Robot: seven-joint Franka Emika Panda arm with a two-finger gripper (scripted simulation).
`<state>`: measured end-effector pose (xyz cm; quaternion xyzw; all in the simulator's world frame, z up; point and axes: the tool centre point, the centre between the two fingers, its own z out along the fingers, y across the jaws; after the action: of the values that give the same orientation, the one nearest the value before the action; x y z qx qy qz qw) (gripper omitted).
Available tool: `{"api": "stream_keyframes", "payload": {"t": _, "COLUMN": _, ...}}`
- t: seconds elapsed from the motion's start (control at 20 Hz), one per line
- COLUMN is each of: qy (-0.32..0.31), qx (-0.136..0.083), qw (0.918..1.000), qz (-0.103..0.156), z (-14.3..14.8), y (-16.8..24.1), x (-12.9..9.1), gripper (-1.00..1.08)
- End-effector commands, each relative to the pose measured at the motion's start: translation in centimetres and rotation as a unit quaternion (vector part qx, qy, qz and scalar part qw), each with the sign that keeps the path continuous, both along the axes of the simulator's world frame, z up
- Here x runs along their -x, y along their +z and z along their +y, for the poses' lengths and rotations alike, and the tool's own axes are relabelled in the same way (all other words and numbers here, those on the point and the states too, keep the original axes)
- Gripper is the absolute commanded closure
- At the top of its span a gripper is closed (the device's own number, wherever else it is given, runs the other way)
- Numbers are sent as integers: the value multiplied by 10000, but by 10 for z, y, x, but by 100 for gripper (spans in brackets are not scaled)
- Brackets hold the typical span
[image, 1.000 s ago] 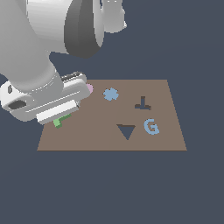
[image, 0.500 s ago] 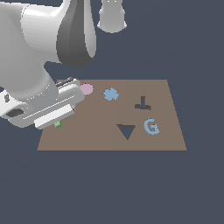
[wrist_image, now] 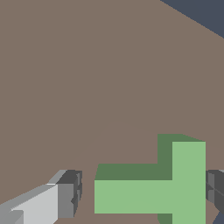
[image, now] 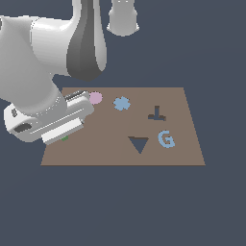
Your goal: Insert a designated object into the corresponding slot on a board.
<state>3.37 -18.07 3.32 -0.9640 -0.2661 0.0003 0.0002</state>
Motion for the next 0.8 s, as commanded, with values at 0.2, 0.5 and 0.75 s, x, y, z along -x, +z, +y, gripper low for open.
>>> {"api": "stream_keyframes", "payload": {"t": 0.2, "qy": 2, "qx": 1, "qw": 10000, "qz": -4, "z": 0, "y": -3, "x": 0, "gripper": 108}}
{"api": "stream_keyframes", "payload": {"t": 0.5, "qy": 2, "qx": 1, "qw": 10000, "qz": -4, "z": 0, "y": -3, "x": 0, "gripper": 108}}
{"api": "stream_keyframes", "payload": {"t": 0.75, "qy": 3, "qx": 2, "qw": 10000, "qz": -4, "z": 0, "y": 2, "x": -1, "gripper": 108}}
